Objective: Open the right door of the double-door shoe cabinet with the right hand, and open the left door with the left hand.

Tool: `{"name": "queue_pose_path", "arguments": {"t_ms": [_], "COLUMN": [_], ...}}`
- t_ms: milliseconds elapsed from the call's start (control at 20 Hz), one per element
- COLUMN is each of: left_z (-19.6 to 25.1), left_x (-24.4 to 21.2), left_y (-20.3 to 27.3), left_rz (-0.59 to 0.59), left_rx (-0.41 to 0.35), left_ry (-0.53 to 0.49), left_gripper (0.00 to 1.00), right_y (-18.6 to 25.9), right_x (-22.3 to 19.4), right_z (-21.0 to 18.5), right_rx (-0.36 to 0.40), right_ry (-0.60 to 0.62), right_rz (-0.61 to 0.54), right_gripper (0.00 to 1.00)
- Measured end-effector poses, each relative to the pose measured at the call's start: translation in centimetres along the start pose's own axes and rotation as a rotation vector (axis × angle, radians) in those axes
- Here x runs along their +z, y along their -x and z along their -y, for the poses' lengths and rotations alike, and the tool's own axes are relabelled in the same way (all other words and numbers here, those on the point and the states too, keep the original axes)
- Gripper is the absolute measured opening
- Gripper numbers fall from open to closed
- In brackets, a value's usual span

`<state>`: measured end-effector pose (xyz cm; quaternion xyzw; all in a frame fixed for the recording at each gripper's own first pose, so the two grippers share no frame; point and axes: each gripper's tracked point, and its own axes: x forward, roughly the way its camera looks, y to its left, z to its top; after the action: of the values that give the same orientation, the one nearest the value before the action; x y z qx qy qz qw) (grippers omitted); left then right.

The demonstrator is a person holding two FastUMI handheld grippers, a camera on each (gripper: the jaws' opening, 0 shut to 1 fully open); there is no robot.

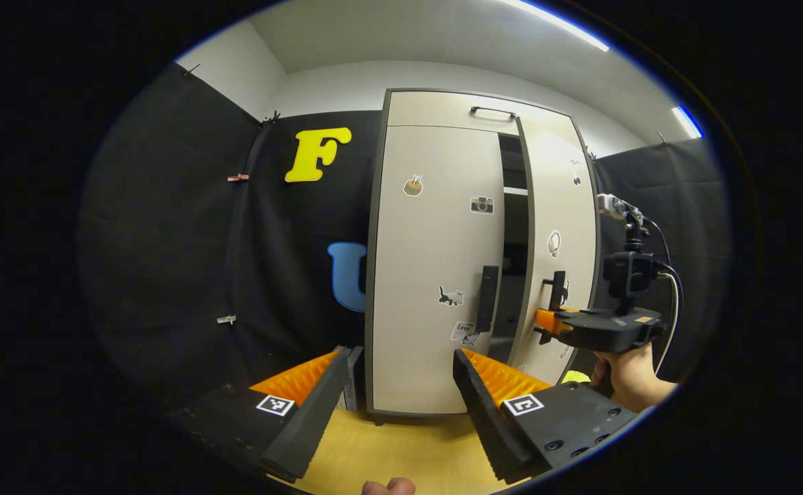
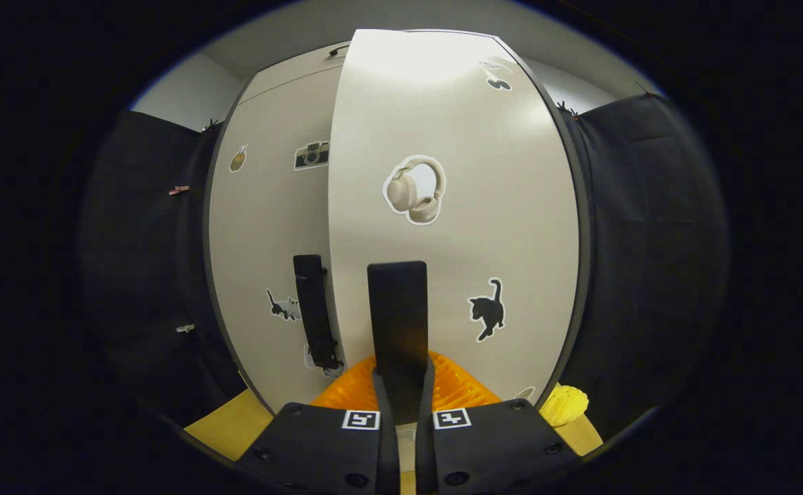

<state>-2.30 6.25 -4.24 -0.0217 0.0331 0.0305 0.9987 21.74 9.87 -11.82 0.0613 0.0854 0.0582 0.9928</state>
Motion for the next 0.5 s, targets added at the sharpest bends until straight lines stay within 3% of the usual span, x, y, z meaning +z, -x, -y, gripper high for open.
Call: {"name": "queue_pose_path", "arguments": {"t_ms": [500], "left_z": [3.3], "left_x": [0.1], "left_y": [2.1], "left_rz": [0.002], "left_rx": [-0.024], "left_ry": [-0.016], "left_gripper": [0.94], "right_y": [2.9], "right_x": [0.4], "right_z": [2.2], "right_rx": [0.000], "right_ry": [-0.014], "right_rz": [0.007], "right_gripper": [0.13]}}
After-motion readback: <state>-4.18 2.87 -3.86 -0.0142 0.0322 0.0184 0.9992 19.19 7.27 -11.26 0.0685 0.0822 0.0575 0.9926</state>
